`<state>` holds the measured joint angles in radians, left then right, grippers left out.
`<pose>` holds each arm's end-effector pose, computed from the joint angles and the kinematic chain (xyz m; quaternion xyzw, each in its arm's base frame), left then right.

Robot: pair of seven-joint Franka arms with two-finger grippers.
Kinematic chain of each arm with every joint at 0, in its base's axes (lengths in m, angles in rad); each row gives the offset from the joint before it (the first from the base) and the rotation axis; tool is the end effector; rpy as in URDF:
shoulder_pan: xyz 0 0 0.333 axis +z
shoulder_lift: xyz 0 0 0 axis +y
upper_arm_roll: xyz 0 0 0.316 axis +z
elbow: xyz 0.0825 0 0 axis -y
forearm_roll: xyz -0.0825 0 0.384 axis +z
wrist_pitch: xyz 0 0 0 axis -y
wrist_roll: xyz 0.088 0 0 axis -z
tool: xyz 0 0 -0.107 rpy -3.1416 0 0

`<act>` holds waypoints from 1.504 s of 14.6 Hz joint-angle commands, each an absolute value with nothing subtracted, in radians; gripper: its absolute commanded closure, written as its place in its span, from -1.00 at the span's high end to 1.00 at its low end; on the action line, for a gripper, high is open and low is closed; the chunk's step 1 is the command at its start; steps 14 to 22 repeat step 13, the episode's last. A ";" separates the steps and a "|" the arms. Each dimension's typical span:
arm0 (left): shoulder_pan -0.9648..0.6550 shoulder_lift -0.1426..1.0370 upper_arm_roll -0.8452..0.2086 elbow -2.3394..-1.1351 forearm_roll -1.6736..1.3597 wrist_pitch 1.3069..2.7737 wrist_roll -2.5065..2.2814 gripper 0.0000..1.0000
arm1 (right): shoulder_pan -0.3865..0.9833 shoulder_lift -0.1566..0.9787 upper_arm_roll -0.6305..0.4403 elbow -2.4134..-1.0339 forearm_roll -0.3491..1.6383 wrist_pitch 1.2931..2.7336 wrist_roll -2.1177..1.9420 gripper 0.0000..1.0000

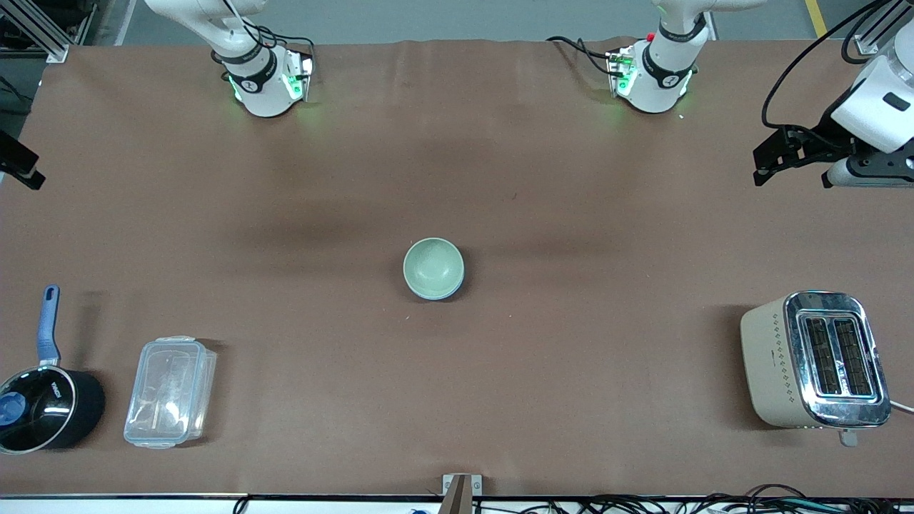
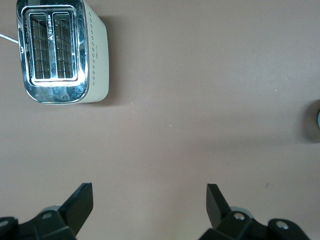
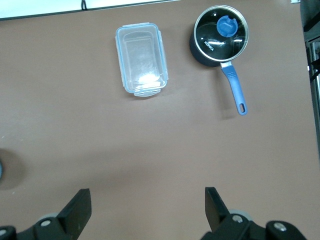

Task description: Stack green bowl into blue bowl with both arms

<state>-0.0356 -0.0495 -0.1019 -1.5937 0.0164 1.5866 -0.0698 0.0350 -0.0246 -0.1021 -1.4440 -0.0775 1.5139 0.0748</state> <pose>0.5359 -0.0739 0.6421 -0.9991 0.0338 -0.0221 0.0085 0.5377 -0.0457 0.6924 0.9954 -0.0748 0.0473 0.0371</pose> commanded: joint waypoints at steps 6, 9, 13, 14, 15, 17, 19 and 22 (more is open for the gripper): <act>-0.026 -0.054 -0.106 -1.578 0.023 1.582 -0.063 1.00 | 0.060 -0.011 -0.109 -1.434 -0.060 1.503 0.066 1.00; -0.025 -0.054 -0.109 -1.578 0.023 1.580 -0.061 1.00 | 0.067 -0.011 -0.106 -1.436 -0.060 1.505 0.066 1.00; -0.023 -0.054 -0.107 -1.569 0.021 1.555 -0.060 1.00 | 0.090 -0.011 -0.103 -1.439 -0.058 1.479 0.069 1.00; -0.023 -0.054 -0.107 -1.569 0.021 1.555 -0.060 1.00 | 0.090 -0.011 -0.103 -1.439 -0.058 1.479 0.069 1.00; -0.023 -0.054 -0.107 -1.569 0.021 1.555 -0.060 1.00 | 0.090 -0.011 -0.103 -1.439 -0.058 1.479 0.069 1.00; -0.023 -0.054 -0.107 -1.569 0.021 1.555 -0.060 1.00 | 0.090 -0.011 -0.103 -1.439 -0.058 1.479 0.069 1.00; -0.023 -0.054 -0.107 -1.569 0.021 1.555 -0.060 1.00 | 0.090 -0.011 -0.103 -1.439 -0.058 1.479 0.069 1.00; -0.023 -0.054 -0.107 -1.569 0.021 1.555 -0.060 1.00 | 0.090 -0.011 -0.103 -1.439 -0.058 1.479 0.069 1.00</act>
